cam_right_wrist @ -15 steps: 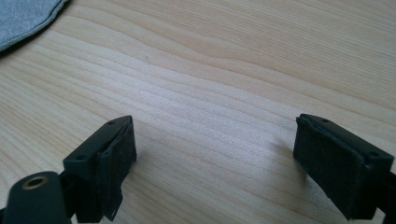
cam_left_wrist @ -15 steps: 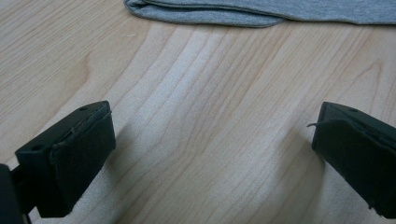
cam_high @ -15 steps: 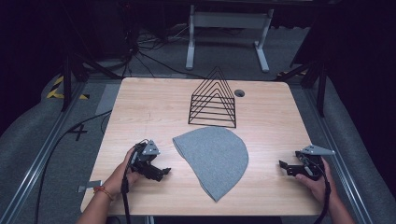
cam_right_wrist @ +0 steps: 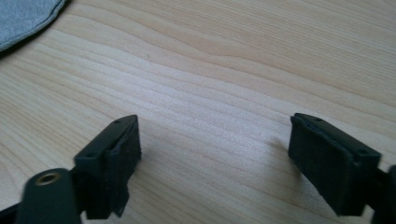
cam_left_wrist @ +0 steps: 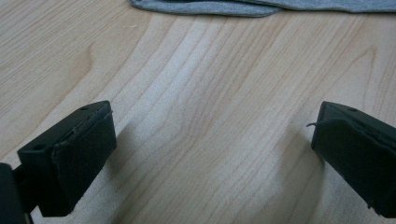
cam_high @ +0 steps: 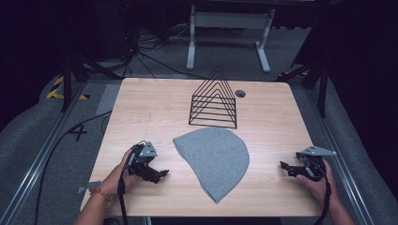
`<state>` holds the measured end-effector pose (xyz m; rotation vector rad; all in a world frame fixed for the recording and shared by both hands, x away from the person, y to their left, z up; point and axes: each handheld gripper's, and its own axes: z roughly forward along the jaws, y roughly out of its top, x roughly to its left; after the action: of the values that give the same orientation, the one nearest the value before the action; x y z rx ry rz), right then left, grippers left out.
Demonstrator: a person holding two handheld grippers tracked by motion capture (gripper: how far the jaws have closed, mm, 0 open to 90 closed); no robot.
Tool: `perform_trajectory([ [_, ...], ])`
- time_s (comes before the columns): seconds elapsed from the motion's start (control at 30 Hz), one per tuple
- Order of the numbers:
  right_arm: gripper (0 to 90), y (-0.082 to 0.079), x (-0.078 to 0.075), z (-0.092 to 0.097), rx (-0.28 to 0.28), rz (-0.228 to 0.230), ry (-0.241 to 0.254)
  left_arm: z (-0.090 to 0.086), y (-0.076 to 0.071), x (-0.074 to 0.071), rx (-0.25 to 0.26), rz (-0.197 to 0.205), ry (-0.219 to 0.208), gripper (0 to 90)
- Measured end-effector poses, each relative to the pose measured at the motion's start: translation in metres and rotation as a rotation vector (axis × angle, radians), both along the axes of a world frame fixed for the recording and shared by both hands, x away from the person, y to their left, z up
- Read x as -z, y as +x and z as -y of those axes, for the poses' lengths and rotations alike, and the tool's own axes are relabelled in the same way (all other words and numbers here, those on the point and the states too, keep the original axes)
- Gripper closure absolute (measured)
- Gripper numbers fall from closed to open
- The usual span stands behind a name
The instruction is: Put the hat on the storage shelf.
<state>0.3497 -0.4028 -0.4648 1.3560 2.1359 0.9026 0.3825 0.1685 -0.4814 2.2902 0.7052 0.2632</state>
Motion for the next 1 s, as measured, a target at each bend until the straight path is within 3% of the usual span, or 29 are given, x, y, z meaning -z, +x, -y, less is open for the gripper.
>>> perform_trajectory([
  [0.1, 27.0, -0.003, -0.005, -0.005, -0.053, 0.002, 0.066, 0.0, 0.001, 0.0, 0.007, 0.0, 0.0, 0.1],
  [0.27, 40.3, -0.012, -0.02, -0.039, -0.146, 0.046, 0.057, -0.001, 0.002, 0.0, 0.021, -0.001, 0.003, 0.0],
  [0.43, 43.6, -0.015, -0.027, -0.078, -0.248, 0.053, 0.056, -0.001, 0.002, 0.0, 0.021, -0.001, 0.003, 0.1],
  [0.6, 42.1, -0.006, -0.024, -0.1, -0.257, 0.035, 0.04, -0.001, 0.002, 0.0, 0.022, -0.001, 0.004, 0.1],
  [0.87, 41.1, 0.019, -0.017, -0.117, -0.234, 0.011, 0.015, -0.001, 0.002, 0.0, 0.025, -0.008, -0.008, 0.8],
  [1.0, 39.9, 0.024, -0.01, -0.127, -0.243, -0.001, 0.003, -0.001, 0.002, -0.001, 0.024, -0.009, 0.002, 1.0],
])
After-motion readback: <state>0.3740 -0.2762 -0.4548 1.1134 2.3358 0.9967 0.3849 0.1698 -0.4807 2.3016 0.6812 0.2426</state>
